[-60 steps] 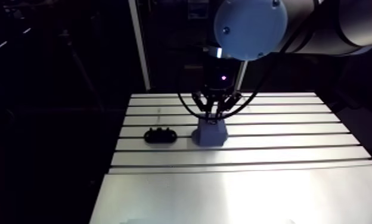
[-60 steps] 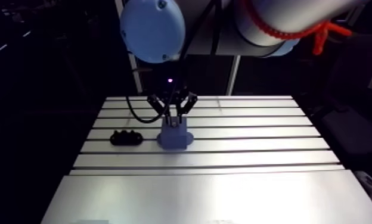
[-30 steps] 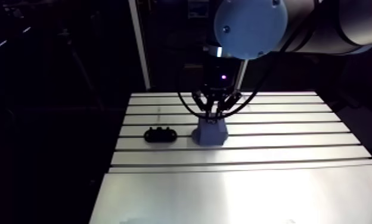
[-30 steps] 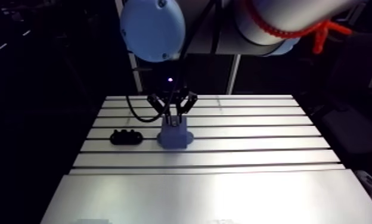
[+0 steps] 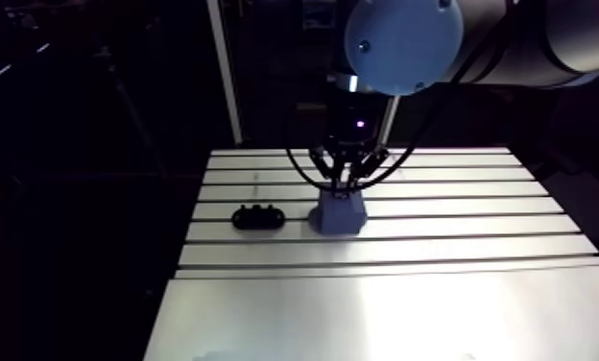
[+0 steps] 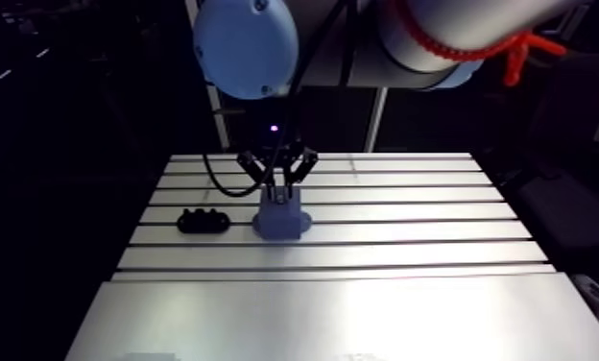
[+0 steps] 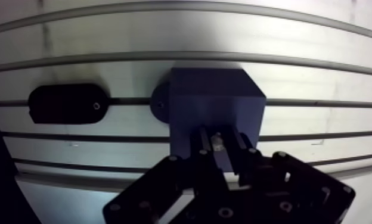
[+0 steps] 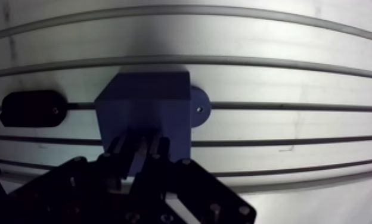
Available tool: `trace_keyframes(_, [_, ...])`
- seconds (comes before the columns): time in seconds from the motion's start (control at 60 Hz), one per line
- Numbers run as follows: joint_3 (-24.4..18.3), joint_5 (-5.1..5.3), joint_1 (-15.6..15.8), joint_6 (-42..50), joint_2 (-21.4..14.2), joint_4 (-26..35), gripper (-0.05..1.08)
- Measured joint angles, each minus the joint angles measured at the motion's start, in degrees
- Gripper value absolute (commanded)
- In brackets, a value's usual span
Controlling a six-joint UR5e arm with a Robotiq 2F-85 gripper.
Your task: Pick up the M10 bolt and insert it into the hex recess until seated.
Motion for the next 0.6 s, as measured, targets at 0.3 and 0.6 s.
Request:
trace_keyframes(0.3, [-0.14,0.06,0.02,-0.02,-0.21,0.15,0.73])
trace_keyframes(0.6, [-0.37,-0.10,0.62,-1.20,-0.35,0.40,0.74])
